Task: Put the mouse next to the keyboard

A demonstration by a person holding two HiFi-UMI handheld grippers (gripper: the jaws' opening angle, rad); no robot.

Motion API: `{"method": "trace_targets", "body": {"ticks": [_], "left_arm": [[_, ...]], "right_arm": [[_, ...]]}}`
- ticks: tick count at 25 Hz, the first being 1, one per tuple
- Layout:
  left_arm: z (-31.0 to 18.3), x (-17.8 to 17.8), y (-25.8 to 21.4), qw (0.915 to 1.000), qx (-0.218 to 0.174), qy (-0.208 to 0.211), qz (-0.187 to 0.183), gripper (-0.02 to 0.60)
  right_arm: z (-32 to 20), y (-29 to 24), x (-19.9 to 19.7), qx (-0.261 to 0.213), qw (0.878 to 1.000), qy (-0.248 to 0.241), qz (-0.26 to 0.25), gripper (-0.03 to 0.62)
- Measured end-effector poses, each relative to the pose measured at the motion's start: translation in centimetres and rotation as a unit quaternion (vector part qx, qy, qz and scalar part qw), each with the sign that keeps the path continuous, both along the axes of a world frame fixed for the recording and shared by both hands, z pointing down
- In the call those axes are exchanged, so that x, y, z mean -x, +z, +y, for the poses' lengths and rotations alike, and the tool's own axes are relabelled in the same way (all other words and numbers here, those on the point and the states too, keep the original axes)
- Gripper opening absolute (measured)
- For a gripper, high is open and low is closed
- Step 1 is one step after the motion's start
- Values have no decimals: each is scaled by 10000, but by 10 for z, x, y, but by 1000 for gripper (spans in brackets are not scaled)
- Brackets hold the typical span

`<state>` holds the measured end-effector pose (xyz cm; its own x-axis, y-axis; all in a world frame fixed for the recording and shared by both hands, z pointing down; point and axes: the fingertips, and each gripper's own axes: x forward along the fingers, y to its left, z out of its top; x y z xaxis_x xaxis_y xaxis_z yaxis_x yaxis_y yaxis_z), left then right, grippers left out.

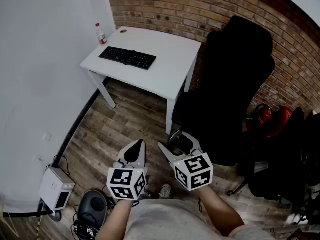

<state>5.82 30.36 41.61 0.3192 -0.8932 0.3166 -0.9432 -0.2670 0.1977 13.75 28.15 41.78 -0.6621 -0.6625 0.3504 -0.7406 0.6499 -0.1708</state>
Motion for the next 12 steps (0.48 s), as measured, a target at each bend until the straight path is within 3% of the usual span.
{"method": "trace_targets", "body": {"ticks": [12], "left_arm": [[4, 3, 3, 10000, -7, 17, 33, -9]], "right_arm": [[7, 10, 6, 197, 9998, -66, -22, 308]]}}
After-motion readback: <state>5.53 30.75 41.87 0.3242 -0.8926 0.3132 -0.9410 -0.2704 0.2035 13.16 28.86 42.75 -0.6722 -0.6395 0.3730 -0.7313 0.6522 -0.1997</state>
